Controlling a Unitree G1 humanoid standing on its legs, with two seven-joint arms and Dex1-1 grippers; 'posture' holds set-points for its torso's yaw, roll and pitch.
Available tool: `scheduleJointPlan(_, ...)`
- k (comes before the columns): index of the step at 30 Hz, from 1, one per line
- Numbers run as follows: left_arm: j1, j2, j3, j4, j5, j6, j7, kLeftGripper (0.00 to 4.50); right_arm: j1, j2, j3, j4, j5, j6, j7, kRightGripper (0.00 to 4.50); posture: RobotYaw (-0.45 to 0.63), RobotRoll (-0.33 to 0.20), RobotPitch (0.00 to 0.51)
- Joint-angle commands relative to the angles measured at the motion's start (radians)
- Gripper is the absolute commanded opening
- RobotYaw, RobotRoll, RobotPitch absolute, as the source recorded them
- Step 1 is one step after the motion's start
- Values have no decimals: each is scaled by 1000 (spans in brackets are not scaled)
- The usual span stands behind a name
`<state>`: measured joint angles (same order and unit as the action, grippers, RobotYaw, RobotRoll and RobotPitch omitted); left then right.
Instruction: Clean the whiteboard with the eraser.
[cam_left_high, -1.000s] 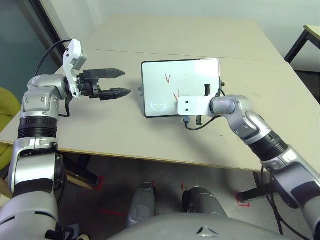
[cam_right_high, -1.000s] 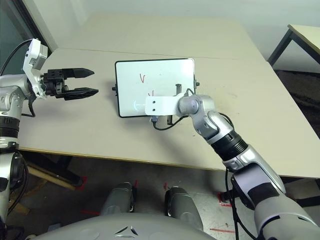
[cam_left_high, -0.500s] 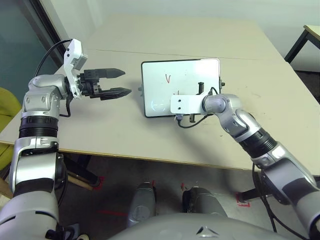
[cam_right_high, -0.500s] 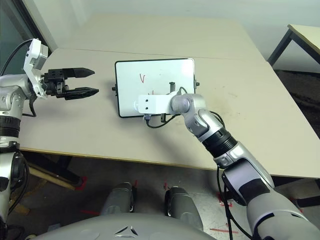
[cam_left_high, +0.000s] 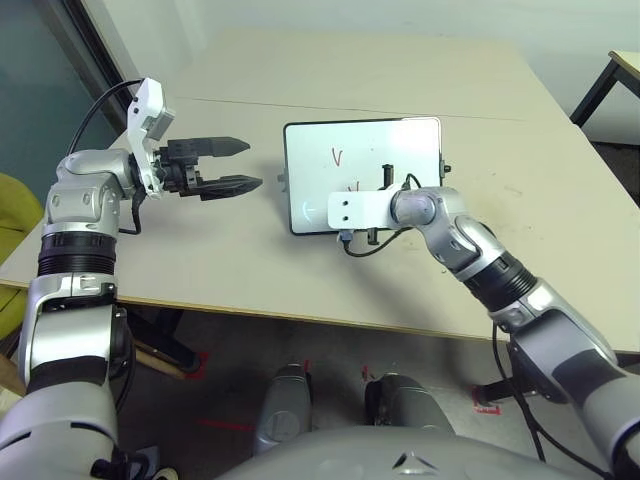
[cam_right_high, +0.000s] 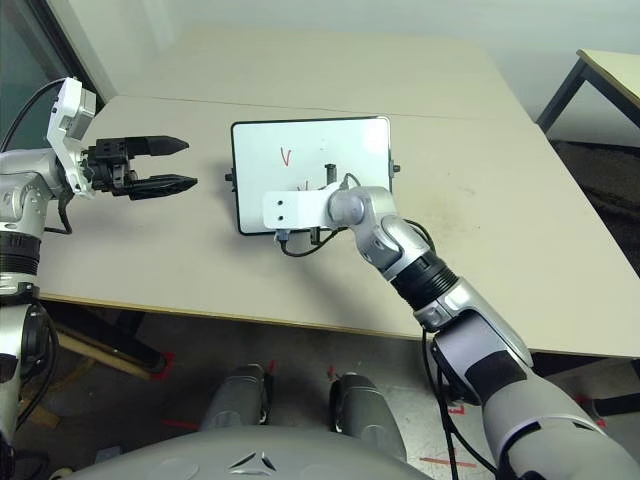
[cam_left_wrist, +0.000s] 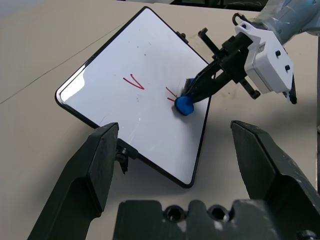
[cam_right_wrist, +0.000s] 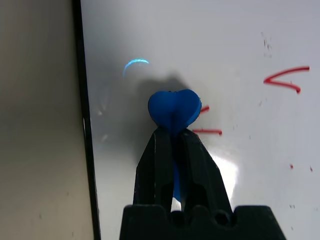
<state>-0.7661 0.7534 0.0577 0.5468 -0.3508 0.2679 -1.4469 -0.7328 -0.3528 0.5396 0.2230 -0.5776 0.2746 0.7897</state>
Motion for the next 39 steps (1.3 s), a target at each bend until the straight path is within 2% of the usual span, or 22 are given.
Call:
scheduleJointPlan(1,-6,-2,-6,4,8,-9,0,4500,9,-33,-15,26,-4,2,-6,16,220,0,0)
scheduleJointPlan(11,-18,-7,-11,14,11,-13,-3,4500,16,-103,-52,37,15,1,-12,16,211,0,0)
scheduleJointPlan(16,-22,-6,-13,17,13,-12,-6,4500,9,-99,-53,40,15,0,-12,16,209,0,0)
scheduleJointPlan(39,-4,-2,-8,-12,5,1,-1,4500,-83,78,28,96,-11,-29,-13,16,230,0,0)
